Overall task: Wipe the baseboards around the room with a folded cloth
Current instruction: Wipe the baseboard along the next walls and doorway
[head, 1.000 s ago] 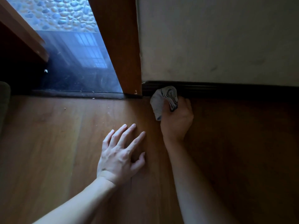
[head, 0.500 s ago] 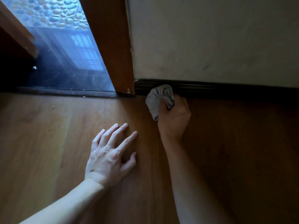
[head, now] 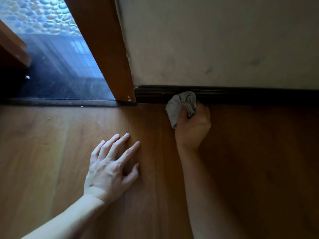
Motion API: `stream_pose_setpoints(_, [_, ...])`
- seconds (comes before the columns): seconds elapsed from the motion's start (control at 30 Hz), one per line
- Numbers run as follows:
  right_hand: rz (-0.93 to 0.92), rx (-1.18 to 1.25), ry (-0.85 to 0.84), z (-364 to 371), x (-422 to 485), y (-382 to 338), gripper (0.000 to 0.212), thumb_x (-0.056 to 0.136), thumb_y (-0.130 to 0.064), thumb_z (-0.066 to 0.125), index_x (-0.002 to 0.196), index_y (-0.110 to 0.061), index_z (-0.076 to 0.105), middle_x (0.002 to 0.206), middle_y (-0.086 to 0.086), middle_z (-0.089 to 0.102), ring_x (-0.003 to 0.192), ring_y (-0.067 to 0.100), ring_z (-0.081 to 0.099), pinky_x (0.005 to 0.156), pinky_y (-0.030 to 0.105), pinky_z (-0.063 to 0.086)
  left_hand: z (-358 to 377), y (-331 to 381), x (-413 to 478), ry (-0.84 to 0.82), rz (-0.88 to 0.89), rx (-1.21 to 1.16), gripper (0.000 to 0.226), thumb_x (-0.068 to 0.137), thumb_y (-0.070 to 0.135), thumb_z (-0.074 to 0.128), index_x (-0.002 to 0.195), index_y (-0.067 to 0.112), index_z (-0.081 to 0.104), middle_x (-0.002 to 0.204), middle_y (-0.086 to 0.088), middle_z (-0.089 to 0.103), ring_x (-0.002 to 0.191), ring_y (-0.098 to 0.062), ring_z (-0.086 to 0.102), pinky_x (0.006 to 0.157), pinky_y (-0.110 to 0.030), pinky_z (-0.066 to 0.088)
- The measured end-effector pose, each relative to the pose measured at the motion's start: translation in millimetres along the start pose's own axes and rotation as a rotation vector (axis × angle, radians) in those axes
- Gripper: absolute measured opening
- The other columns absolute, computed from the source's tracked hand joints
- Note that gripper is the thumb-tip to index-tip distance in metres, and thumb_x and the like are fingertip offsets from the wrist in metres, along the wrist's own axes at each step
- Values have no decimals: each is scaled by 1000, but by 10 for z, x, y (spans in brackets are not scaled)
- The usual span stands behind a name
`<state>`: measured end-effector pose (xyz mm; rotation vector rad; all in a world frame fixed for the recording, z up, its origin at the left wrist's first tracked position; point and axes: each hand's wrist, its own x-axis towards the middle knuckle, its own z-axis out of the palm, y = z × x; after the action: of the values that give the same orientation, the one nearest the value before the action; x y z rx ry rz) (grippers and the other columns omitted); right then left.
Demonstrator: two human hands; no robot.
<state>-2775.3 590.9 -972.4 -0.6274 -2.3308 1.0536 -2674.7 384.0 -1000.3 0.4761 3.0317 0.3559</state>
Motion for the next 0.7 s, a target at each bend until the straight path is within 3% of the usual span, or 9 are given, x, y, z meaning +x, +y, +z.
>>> stream_pose_setpoints(0.1, [-41, -12, -21, -28, 25, 33, 25, 89, -15, 69, 109, 0, 68, 103, 14, 64, 93, 20, 61, 78, 17, 44, 95, -34, -43, -77, -42, 15, 65, 92, 52, 55, 152, 31, 42, 164, -2, 29, 150, -27, 25, 123, -31, -6])
stream_pose_setpoints(0.23, [15, 3, 39, -97, 116, 141, 22, 89, -13, 67, 105, 2, 68, 100, 16, 64, 91, 24, 61, 79, 36, 53, 75, -22, -19, 36, -30, 13, 61, 87, 55, 50, 147, 43, 47, 158, 4, 38, 148, -24, 33, 123, -44, 15])
stream_pose_setpoints(0.4, [-49, -6, -19, -72, 72, 66, 23, 86, -8, 70, 104, 5, 68, 99, 17, 64, 90, 24, 61, 76, 14, 39, 26, -8, -18, 72, -35, 22, 58, 89, 56, 46, 144, 39, 51, 155, -1, 43, 145, -28, 37, 119, -52, 23])
stream_pose_setpoints(0.47, [-28, 2, 9, -76, 58, 44, 21, 85, -7, 70, 102, 5, 68, 97, 17, 64, 88, 24, 62, 76, 13, 38, 45, -5, -25, 81, -31, 36, 58, 88, 55, 48, 144, 39, 52, 155, -2, 44, 145, -28, 37, 118, -50, 24])
stream_pose_setpoints(0.6, [-102, 36, -82, 35, -77, -124, 20, 84, -6, 68, 102, 4, 69, 101, 17, 65, 94, 26, 63, 82, 32, 53, 28, -34, -34, 52, -48, 38, 58, 88, 54, 49, 144, 41, 51, 156, 1, 42, 146, -26, 36, 112, -49, 30])
stream_pose_setpoints(0.7, [-180, 30, -169, 129, -156, -207, 28, 84, -12, 71, 108, 1, 68, 108, 15, 65, 101, 26, 63, 85, 33, 54, -18, 24, -38, 38, -74, 15, 57, 87, 52, 50, 142, 39, 54, 154, 0, 44, 145, -27, 37, 111, -50, 31])
